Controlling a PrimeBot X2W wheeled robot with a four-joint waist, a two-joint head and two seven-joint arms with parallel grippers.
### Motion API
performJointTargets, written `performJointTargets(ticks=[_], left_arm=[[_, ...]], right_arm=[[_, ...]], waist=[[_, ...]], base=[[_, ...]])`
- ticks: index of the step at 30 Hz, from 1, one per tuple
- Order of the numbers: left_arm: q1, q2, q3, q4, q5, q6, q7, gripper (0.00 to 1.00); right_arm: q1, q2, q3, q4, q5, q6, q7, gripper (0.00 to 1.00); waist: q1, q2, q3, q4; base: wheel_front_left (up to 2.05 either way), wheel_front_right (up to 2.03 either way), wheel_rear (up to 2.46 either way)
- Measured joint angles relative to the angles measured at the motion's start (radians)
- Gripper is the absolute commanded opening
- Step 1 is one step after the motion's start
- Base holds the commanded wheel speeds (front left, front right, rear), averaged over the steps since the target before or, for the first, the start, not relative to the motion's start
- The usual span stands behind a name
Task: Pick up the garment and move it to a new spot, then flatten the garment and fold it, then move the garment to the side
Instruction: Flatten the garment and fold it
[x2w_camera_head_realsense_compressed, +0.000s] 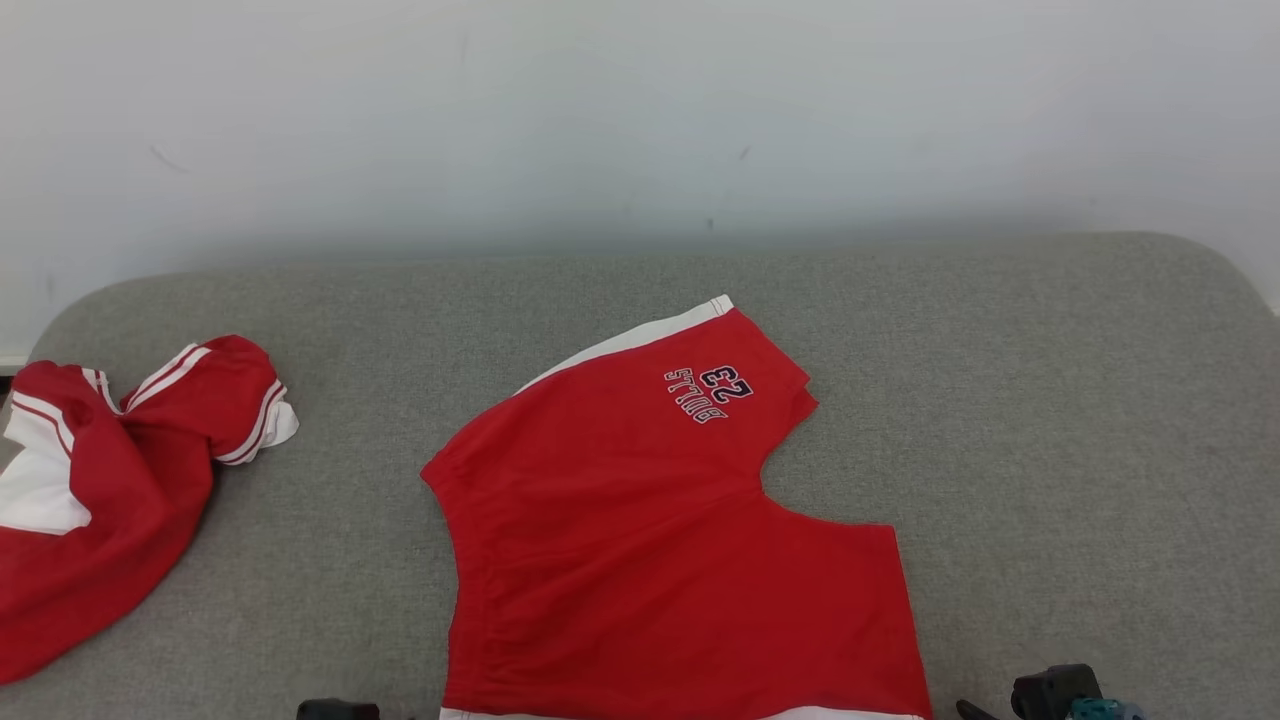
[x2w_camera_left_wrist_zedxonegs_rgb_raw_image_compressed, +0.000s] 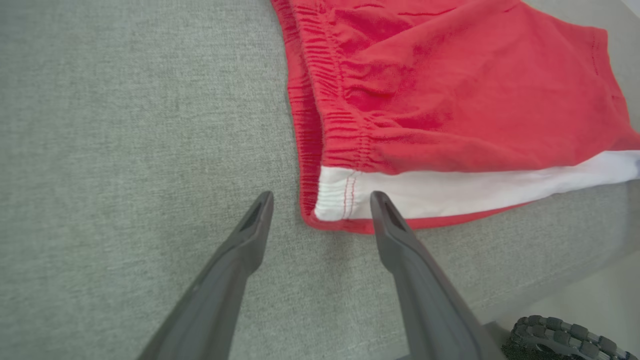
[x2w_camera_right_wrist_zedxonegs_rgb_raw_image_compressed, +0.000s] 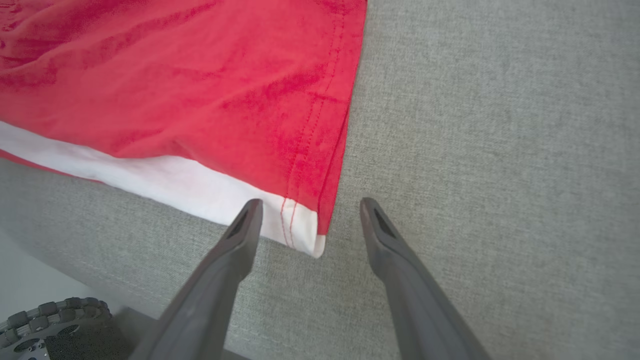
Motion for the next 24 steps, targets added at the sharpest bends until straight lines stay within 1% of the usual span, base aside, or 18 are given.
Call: performJointTargets(ticks=[3, 6, 7, 8, 9, 10, 12, 16, 21, 24], left_arm=[[-0.026, -0.007, -0.001, 0.032, -0.002, -0.009, 0.003, 1.0], [-0.05, -0.028, -0.002, 0.063, -0.008, -0.013, 0.003, 1.0], [-0.055, -0.031, -0.006, 0.075, -0.014, -0.017, 0.003, 1.0], [-0.061, -0.032, -0.01, 0.084, -0.016, -0.018, 0.008, 0.65], [-0.062, -0.035, -0.011, 0.09, -0.03, -0.026, 0.012, 0.0], [-0.062, -0.037, -0.015, 0.096, -0.04, -0.026, 0.012, 0.0], [-0.062, -0.038, -0.022, 0.107, -0.04, -0.035, 0.012, 0.0], [-0.064, -0.033, -0.014, 0.111, -0.041, -0.035, 0.003, 0.0], [-0.064, -0.034, 0.003, 0.099, -0.049, -0.035, -0.024, 0.0], [-0.062, -0.039, 0.002, 0.072, -0.058, -0.043, -0.034, 0.0]], right_arm=[[-0.018, 0.007, 0.006, 0.017, 0.0, 0.0, 0.009, 1.0], [-0.04, 0.019, 0.016, 0.038, 0.0, 0.001, 0.021, 1.0], [-0.046, 0.022, 0.019, 0.042, 0.0, 0.002, 0.026, 0.71], [-0.047, 0.025, 0.021, 0.046, 0.0, 0.005, 0.026, 0.45], [-0.048, 0.028, 0.023, 0.05, 0.0, 0.005, 0.027, 0.14], [-0.047, 0.03, 0.026, 0.056, 0.0, 0.01, 0.029, 0.0], [-0.048, 0.032, 0.028, 0.063, 0.0, 0.014, 0.033, 0.0], [-0.059, 0.032, 0.025, 0.067, 0.0, 0.016, 0.028, 0.0], [-0.071, 0.029, -0.013, 0.061, 0.003, 0.018, -0.005, 0.0], [-0.071, 0.017, -0.039, 0.044, 0.014, 0.021, -0.024, 0.0]], waist=[[0.0, 0.0, 0.011, 0.004], [0.0001, 0.0, 0.019, 0.01], [0.0001, 0.0, 0.02, 0.011], [0.0001, 0.0, 0.021, 0.012], [0.0001, 0.0, 0.022, 0.013], [0.0001, 0.0, 0.022, 0.013], [0.0001, 0.0, 0.022, 0.014], [0.0001, 0.0, 0.021, 0.014], [0.0, 0.0, 0.012, 0.014], [0.0001, 0.0, 0.007, 0.014]], base=[[0.0, 0.0, 0.0], [0.0, 0.0, 0.0], [0.0, 0.0, 0.0], [0.0, 0.0, 0.0], [0.0, 0.0, 0.0], [0.0, 0.0, 0.0], [0.0, 0.0, 0.0], [0.0, 0.0, 0.0], [0.0, 0.0, 0.0], [0.0, 0.0, 0.0]])
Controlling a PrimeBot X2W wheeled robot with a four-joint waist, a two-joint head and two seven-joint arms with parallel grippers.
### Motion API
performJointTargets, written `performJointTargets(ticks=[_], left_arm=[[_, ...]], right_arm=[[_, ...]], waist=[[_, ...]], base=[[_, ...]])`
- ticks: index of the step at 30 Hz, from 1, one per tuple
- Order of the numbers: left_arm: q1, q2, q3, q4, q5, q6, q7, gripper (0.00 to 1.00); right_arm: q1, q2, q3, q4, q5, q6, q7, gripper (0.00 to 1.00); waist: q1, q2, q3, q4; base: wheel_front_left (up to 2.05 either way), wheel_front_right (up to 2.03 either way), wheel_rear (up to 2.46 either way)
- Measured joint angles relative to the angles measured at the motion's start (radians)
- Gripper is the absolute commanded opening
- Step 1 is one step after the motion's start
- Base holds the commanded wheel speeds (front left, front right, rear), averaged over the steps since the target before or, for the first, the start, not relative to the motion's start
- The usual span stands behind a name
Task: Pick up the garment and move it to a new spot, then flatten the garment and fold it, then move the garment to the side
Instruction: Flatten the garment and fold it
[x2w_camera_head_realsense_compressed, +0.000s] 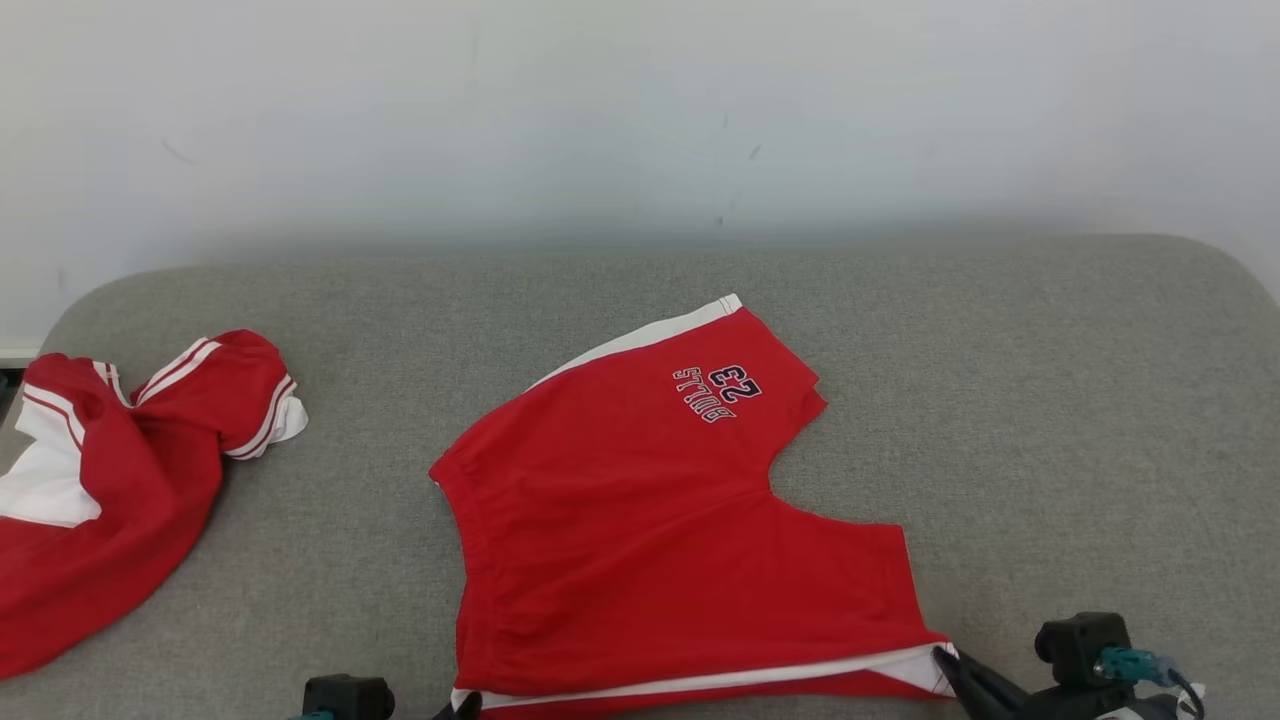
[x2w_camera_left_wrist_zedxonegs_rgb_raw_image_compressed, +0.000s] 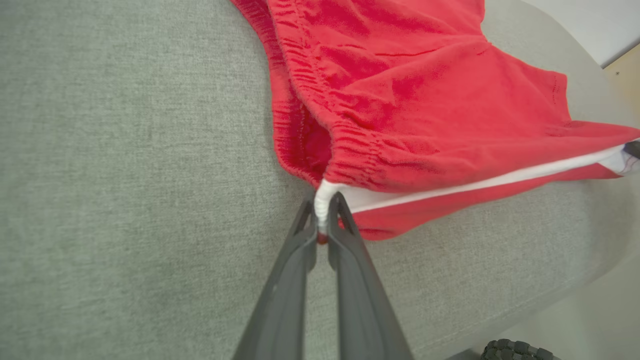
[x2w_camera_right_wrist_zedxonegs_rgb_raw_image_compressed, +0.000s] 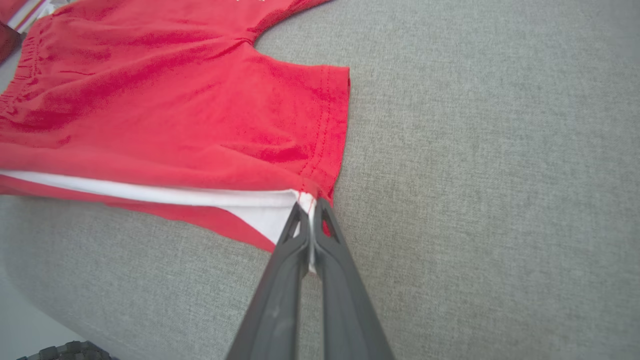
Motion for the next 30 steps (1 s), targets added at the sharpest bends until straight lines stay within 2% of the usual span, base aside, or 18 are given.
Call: performJointTargets(ticks=[8, 10, 15, 23, 30], left_arm=[[0.001, -0.002, -0.004, -0.077, -0.009, -0.009, -0.016, 0.0], [-0.004, 0.002, -0.001, -0.109, -0.014, -0.016, -0.017, 0.0], [-0.075, 0.016, 0.006, -0.126, -0.019, -0.018, -0.006, 0.0], [-0.247, 0.016, 0.003, -0.107, -0.034, -0.026, 0.039, 0.0], [-0.38, 0.003, 0.005, -0.054, -0.048, -0.034, 0.065, 0.0]], right_arm=[[-0.037, -0.034, -0.049, -0.051, 0.041, 0.029, -0.021, 0.0], [-0.077, -0.061, -0.062, -0.072, 0.04, 0.04, -0.021, 0.0], [-0.208, -0.075, -0.063, -0.075, 0.03, 0.063, 0.003, 0.0], [-0.453, -0.077, -0.026, 0.0, 0.012, 0.087, 0.085, 0.0], [-0.704, -0.06, 0.01, 0.117, -0.02, 0.109, 0.144, 0.0]], waist=[[-0.0001, 0.0, -0.007, 0.005], [0.0, 0.0, -0.001, 0.01], [0.0, 0.0, 0.016, 0.025], [0.0, 0.0, 0.071, 0.057], [0.0001, 0.0001, 0.146, 0.082]], base=[[0.0, 0.0, 0.0], [0.0, 0.0, 0.0], [0.0, 0.0, 0.0], [0.0, 0.0, 0.0], [0.0, 0.0, 0.0]])
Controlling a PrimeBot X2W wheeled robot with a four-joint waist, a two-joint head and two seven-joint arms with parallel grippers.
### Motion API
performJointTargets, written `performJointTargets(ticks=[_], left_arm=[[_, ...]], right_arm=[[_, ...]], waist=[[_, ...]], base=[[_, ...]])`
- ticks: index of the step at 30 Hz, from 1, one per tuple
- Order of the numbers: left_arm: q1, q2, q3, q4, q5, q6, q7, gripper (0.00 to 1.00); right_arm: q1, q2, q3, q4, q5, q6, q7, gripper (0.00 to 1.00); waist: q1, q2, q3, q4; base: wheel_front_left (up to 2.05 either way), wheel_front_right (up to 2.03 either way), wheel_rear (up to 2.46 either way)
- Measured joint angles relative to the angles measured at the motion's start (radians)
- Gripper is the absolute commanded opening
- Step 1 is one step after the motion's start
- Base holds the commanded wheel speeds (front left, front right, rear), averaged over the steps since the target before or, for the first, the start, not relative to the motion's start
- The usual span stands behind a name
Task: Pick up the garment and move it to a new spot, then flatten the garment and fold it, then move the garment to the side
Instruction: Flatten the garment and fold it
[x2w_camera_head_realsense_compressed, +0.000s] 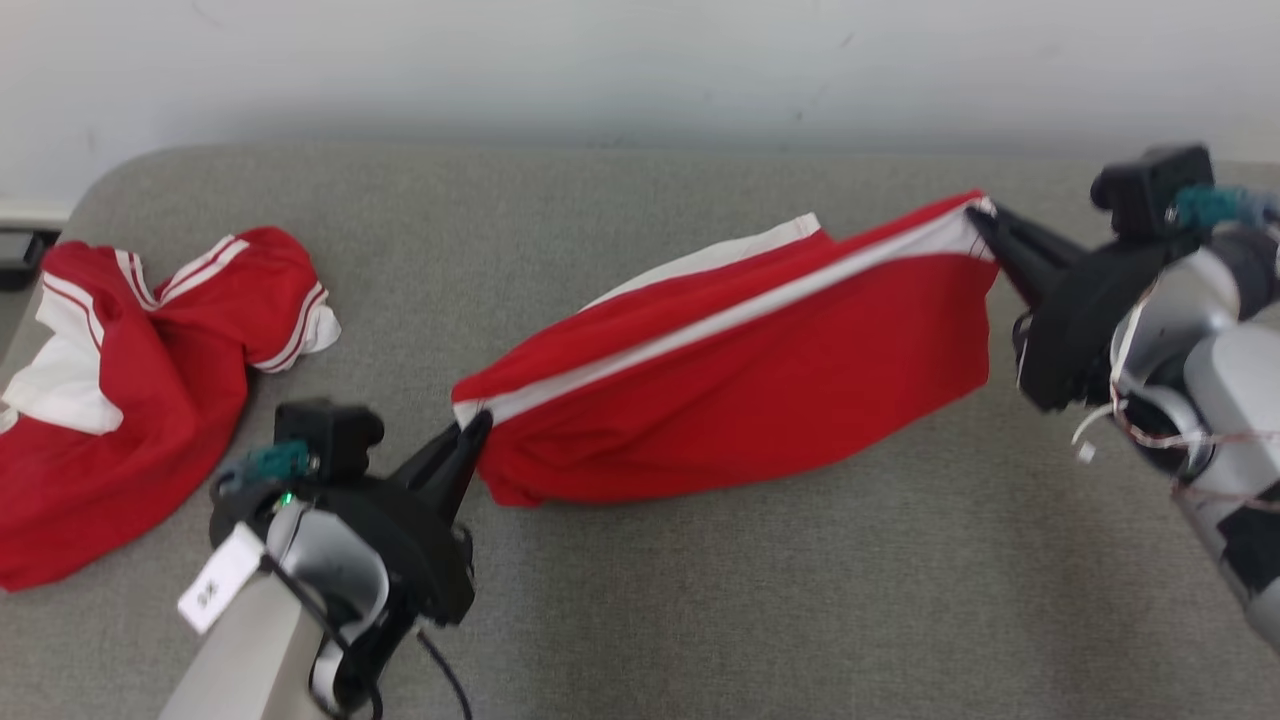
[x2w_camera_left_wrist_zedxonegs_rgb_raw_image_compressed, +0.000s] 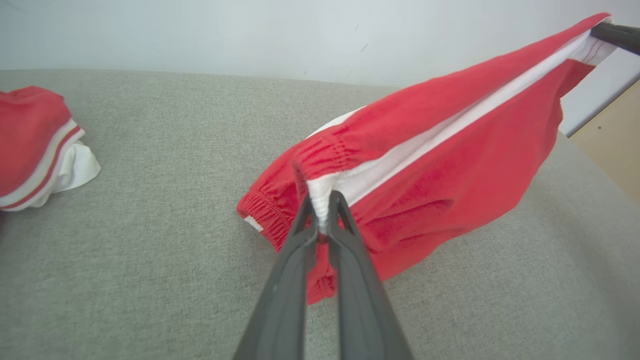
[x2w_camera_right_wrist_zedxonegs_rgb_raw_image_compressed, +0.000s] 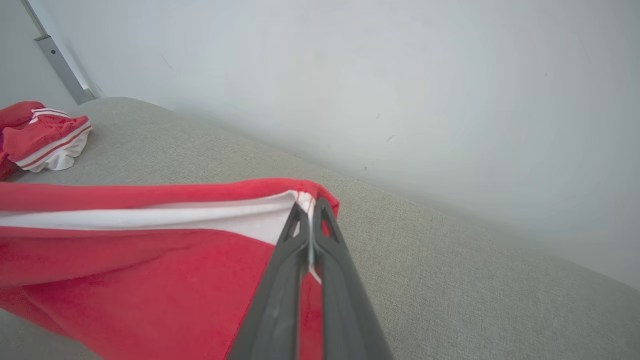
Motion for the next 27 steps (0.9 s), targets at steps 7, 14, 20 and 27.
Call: performJointTargets(ticks=[7, 14, 20, 27], left_arm=[[-0.135, -0.042, -0.006, 0.097, -0.013, 0.0, 0.017, 0.0], [-0.205, -0.068, -0.01, 0.17, -0.014, -0.001, 0.017, 0.0], [-0.288, -0.099, -0.024, 0.246, -0.022, -0.001, 0.004, 0.0], [-0.343, -0.115, -0.038, 0.321, -0.021, -0.002, -0.03, 0.0]], right_arm=[[-0.164, 0.014, 0.065, 0.142, -0.041, 0.01, 0.033, 0.0], [-0.282, 0.044, 0.102, 0.242, -0.072, 0.013, 0.028, 0.0], [-0.343, 0.052, 0.128, 0.35, -0.08, 0.013, 0.007, 0.0], [-0.411, 0.079, 0.184, 0.421, -0.081, 0.013, -0.061, 0.27]], waist=[[0.0001, 0.0, 0.074, 0.031], [0.0, 0.0, 0.136, 0.057], [0.0, 0.0001, 0.193, 0.083], [0.0, 0.0001, 0.243, 0.109]], base=[[0.0, 0.0, 0.0], [0.0, 0.0, 0.0], [0.0, 0.0, 0.0], [0.0, 0.0, 0.0]])
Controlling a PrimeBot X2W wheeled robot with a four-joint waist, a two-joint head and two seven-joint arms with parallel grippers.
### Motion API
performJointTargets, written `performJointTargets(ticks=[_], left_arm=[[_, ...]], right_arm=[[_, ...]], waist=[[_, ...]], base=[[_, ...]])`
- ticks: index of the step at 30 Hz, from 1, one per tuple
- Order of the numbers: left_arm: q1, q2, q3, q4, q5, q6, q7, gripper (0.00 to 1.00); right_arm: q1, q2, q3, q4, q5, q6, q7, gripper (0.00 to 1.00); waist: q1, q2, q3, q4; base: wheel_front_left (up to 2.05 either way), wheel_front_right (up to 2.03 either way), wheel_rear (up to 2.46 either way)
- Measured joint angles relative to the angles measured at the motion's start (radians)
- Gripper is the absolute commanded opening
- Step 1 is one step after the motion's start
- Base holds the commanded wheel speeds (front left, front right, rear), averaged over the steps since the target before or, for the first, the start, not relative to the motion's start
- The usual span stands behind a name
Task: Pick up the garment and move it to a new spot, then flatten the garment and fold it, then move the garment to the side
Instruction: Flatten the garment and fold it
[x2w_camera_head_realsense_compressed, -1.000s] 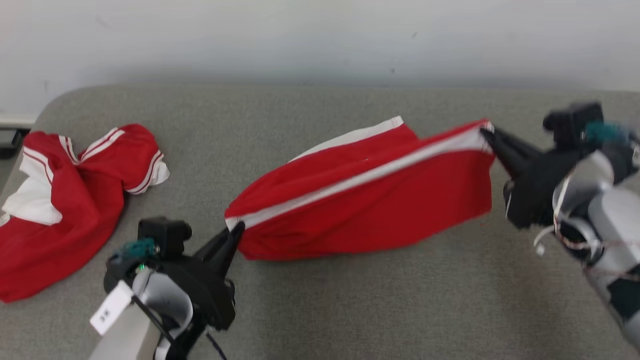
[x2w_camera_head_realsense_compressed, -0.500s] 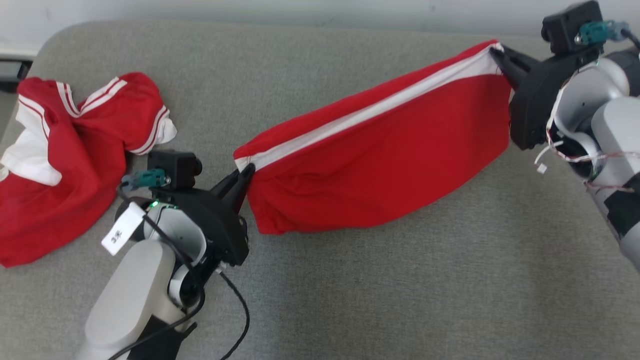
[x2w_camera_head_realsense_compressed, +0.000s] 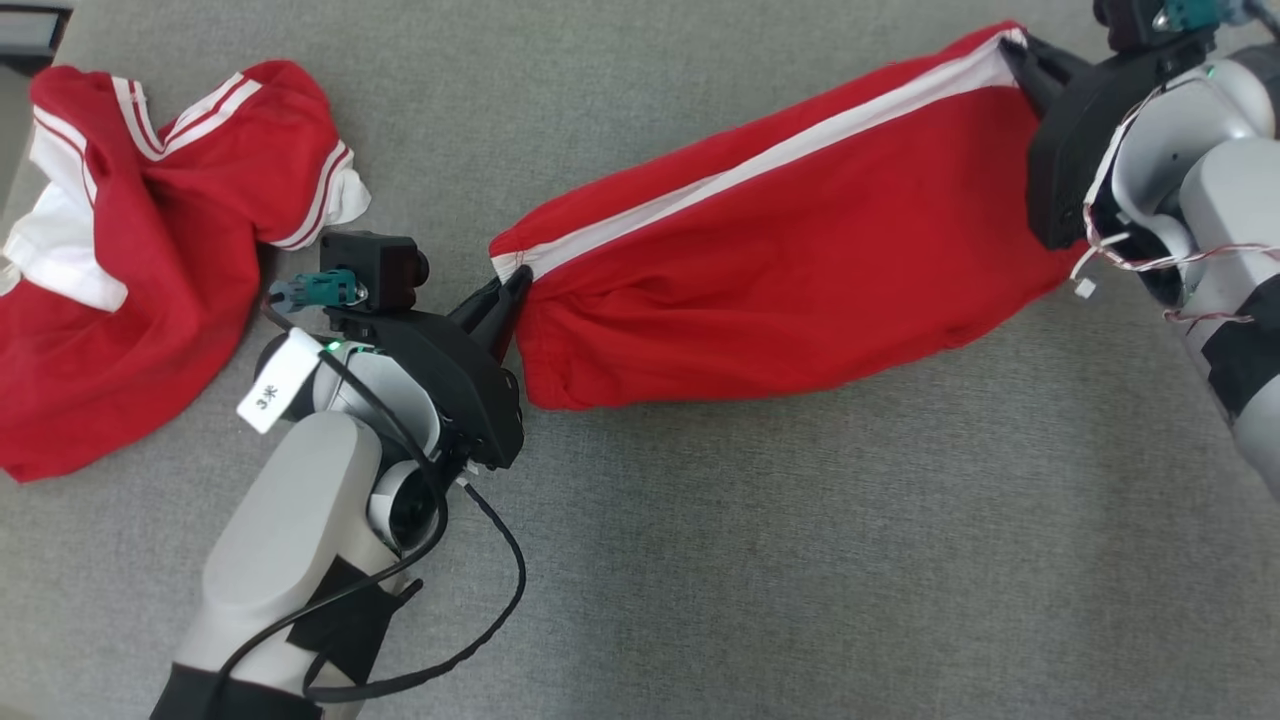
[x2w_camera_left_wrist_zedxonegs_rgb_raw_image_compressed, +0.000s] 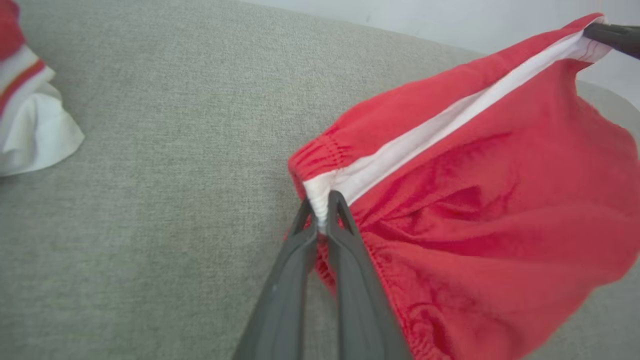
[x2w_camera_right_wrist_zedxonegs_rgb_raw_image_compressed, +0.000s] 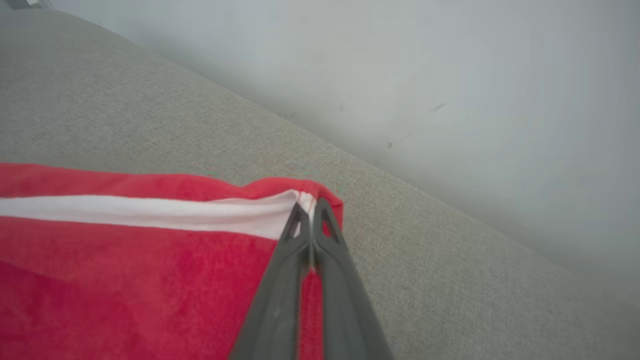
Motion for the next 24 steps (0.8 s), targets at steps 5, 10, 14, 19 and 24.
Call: performJointTargets(ticks=[5, 10, 14, 19, 24], left_arm=[[-0.017, -0.006, -0.009, 0.052, 0.003, 0.0, -0.04, 1.0], [-0.015, -0.012, -0.01, 0.091, 0.006, 0.0, -0.095, 1.0], [0.004, -0.014, 0.002, 0.093, 0.006, 0.0, -0.158, 1.0], [0.108, -0.015, 0.007, 0.068, 0.005, 0.006, -0.238, 1.0], [0.176, -0.011, 0.01, 0.02, 0.004, 0.01, -0.3, 1.0]], right_arm=[[0.0, 0.018, 0.026, 0.058, 0.003, 0.0, -0.048, 1.0], [0.011, 0.012, 0.05, 0.085, 0.03, 0.0, -0.118, 1.0], [0.082, -0.01, 0.056, 0.088, 0.058, 0.0, -0.188, 1.0], [0.208, -0.018, 0.057, 0.104, 0.093, 0.0, -0.237, 1.0], [0.267, -0.014, 0.055, 0.12, 0.118, 0.0, -0.264, 1.0]], waist=[[0.0, 0.0, 0.008, 0.014], [-0.0002, -0.0001, -0.014, 0.015], [-0.0002, -0.0001, -0.044, 0.015], [-0.0003, -0.0002, -0.092, 0.014], [-0.0004, -0.0003, -0.136, 0.003]], base=[[0.0, 0.0, 0.0], [0.0, 0.0, 0.0], [0.0, 0.0, 0.0], [0.0, 0.0, 0.0], [0.0, 0.0, 0.0]])
